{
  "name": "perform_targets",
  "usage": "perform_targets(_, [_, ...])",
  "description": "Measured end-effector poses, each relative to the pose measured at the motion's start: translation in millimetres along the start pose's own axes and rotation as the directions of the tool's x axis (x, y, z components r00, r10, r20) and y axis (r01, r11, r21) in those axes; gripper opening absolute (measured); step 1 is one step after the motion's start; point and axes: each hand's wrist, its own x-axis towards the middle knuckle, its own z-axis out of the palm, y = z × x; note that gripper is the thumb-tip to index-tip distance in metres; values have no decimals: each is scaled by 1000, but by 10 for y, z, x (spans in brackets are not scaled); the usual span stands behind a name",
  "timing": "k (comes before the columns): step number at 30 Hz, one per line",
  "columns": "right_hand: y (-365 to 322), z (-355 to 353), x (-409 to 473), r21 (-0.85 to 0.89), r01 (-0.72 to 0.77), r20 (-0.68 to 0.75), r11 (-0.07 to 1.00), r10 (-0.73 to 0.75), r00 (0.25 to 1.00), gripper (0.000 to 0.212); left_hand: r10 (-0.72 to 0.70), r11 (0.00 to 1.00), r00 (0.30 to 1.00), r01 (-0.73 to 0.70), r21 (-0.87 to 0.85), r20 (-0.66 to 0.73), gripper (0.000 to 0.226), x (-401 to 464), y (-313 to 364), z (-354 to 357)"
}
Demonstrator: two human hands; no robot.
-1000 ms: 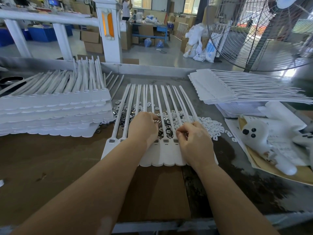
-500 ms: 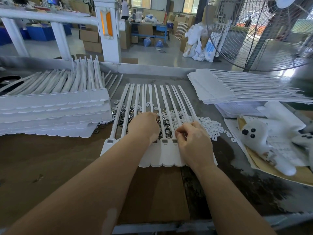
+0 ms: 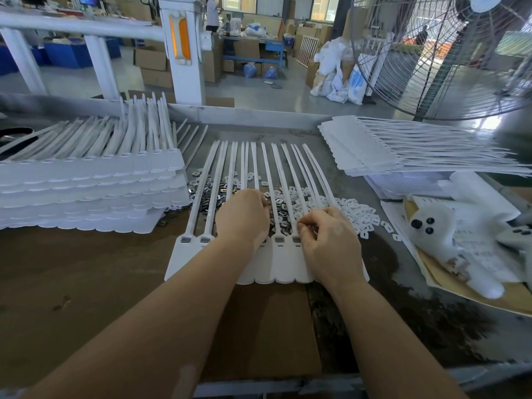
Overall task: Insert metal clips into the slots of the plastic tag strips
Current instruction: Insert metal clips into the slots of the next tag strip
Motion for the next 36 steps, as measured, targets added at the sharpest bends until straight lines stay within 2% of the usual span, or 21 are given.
perform_targets(2, [-4,-1,-4,2,1,-1,1000,-1,1000,10,-9,998,1000,8,-68,-23,19,3,-28,8])
perform_targets(6, [-5,0,-4,4,-1,-5,1000,1,1000,11,-70,943,997,60,-328,-20,18,21,-98,-22])
perform_targets(10, [-9,-8,-6,49,2,-22,999,-1,1000,9,39,901,998,-11,-433,54,9,-14,-131,-66])
perform_targets(14, [-36,-35,-19,153,65,-61,986,-57,997,13,129,903,982,-58,-425,139,11,-23,-139,-81])
perform_targets(18, [-77,-50,-54,129,197,-99,972,-185,978,21,171,903,957,-56,-427,236,19,-48,-103,-107])
perform_targets(25, [-98,-47,-62,134,289,-122,948,-274,954,2,227,891,921,-65,-449,318,22,-129,-57,-198])
perform_targets(31, [-77,-67,-43,274,147,-19,950,-148,989,4,225,916,923,-92,-391,312,23,-151,-70,-167])
perform_targets(36, [-25,-162,-2,394,8,-13,919,-3,1000,5,250,959,934,-203,-195,256,13,-160,-80,-106])
